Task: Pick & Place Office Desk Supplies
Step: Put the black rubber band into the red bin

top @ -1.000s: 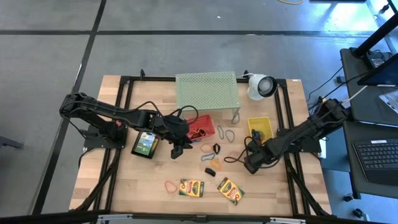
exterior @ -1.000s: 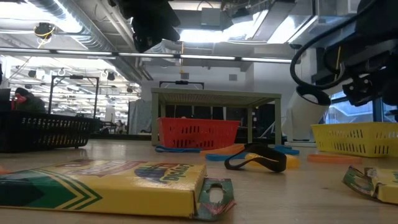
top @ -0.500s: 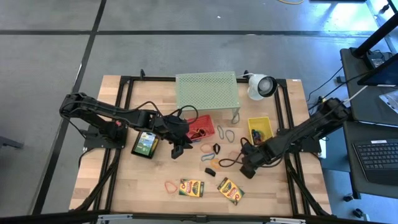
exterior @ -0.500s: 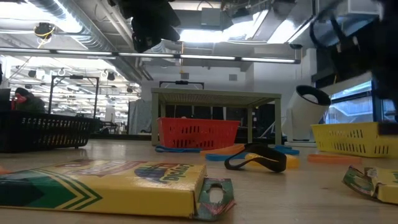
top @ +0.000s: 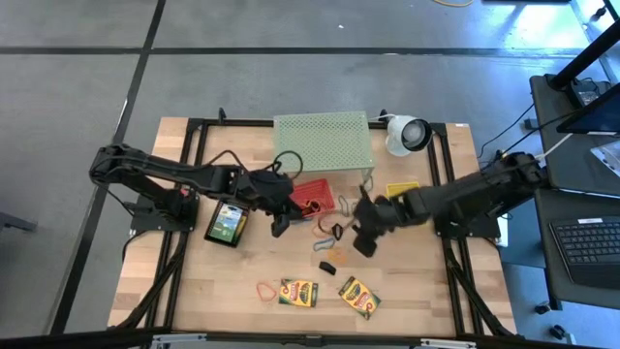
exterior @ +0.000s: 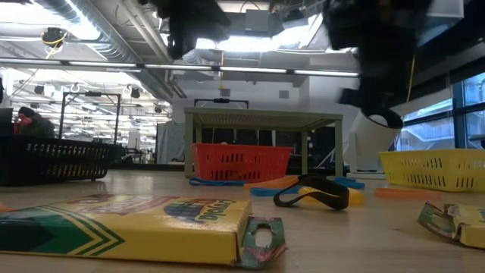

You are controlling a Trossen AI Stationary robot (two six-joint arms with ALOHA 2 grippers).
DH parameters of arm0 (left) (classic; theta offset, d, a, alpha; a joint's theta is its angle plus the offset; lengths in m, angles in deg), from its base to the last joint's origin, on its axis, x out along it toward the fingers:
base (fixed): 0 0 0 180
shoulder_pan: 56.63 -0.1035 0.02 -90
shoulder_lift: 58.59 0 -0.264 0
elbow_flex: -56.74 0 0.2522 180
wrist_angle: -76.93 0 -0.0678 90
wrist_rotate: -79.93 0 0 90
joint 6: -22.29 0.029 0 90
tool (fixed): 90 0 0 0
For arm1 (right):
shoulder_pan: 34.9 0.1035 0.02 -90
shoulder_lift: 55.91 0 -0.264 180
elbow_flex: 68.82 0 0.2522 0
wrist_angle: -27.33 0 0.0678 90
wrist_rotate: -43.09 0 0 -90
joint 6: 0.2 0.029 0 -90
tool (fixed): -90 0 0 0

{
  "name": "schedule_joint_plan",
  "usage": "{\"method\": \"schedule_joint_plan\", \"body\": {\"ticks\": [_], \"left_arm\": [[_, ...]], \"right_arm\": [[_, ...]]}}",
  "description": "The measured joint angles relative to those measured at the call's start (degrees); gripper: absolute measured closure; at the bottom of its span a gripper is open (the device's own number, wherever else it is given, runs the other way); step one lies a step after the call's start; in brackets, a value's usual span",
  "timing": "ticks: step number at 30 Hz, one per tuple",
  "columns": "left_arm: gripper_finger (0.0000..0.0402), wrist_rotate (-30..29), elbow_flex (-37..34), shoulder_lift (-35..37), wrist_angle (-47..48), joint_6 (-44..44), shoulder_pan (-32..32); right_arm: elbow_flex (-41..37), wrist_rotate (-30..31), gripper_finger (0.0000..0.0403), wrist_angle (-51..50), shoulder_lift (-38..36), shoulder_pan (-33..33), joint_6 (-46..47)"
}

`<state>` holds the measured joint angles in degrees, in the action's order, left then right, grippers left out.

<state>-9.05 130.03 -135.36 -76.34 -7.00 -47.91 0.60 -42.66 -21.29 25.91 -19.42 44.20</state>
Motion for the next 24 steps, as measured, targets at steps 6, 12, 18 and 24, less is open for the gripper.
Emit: {"method": "schedule_joint_plan", "body": {"ticks": [6, 12, 18, 24], "left_arm": [[0.0328, -3.6, 0.0, 4.6, -1.3, 3.1, -0.3], [0.0338, -8.4, 0.0, 9.4, -1.1, 5.9, -0.3], [0.0339, -13.2, 0.0, 12.3, -1.7, 5.4, -0.3], [0.0339, -14.2, 0.0, 12.7, -1.6, 2.6, -0.3]], "right_arm": [[0.1, -6.2, 0.0400, 11.7, 1.0, -10.7, -7.5], [0.8, -11.5, 0.0400, 16.8, 4.9, -16.4, -12.9], [8.1, -13.0, 0.0400, 16.8, 13.1, -18.0, -19.4], [17.0, -10.9, 0.0400, 13.5, 20.4, -18.7, -22.9]]}}
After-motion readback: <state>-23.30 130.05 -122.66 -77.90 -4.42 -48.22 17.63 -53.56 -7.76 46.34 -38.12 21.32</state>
